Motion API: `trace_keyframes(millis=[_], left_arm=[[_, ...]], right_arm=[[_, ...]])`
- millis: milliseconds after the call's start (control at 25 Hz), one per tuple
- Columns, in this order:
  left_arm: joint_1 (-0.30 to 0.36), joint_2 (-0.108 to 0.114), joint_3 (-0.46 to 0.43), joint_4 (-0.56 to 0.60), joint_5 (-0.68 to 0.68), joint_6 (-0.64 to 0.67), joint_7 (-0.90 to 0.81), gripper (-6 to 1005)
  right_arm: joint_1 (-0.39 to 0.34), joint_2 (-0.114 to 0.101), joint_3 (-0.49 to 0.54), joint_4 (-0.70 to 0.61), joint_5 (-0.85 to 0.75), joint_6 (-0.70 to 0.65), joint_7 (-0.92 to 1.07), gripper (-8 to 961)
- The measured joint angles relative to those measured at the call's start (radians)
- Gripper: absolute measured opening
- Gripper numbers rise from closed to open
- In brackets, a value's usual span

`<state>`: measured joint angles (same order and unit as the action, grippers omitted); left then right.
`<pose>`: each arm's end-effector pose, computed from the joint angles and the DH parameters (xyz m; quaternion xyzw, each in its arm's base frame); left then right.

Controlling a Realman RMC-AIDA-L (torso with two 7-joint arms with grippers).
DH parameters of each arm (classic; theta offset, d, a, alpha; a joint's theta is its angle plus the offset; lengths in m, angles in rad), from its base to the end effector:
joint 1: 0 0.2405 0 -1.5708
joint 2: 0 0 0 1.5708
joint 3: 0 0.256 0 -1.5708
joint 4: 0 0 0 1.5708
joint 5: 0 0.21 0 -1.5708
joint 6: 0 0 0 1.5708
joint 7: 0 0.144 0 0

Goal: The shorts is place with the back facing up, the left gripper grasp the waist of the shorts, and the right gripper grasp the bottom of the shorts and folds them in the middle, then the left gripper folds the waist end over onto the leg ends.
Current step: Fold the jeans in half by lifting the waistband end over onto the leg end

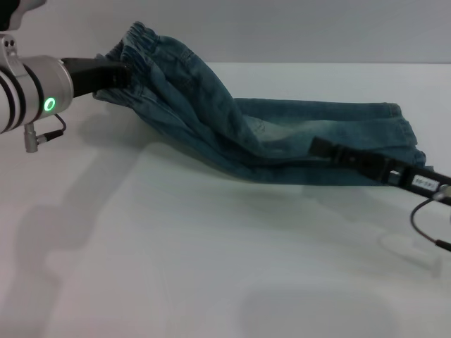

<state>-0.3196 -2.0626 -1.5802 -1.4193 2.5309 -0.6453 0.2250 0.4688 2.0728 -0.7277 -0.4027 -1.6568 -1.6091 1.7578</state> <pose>-0.1953 0.3923 0.0221 -0.7988 -0.3930 -0.1324 0.4359 0.2632 0.3046 -0.0141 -0.7751 0.4689 0.4222 0.0333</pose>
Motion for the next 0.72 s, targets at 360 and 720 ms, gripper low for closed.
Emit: trace_keyframes(millis=[360,720], left_arm=[[0.045,0.003,0.000,-0.084,0.000,-0.038,-0.001,46],[0.055,0.003,-0.005,-0.147,0.000,-0.077,-0.001,46]], right_arm=[[0.019,0.005,-0.076,0.041,0.007,0.093,-0.041,266],[0.055,0.005,-0.083,0.098,0.002,0.138,-0.033,-2]])
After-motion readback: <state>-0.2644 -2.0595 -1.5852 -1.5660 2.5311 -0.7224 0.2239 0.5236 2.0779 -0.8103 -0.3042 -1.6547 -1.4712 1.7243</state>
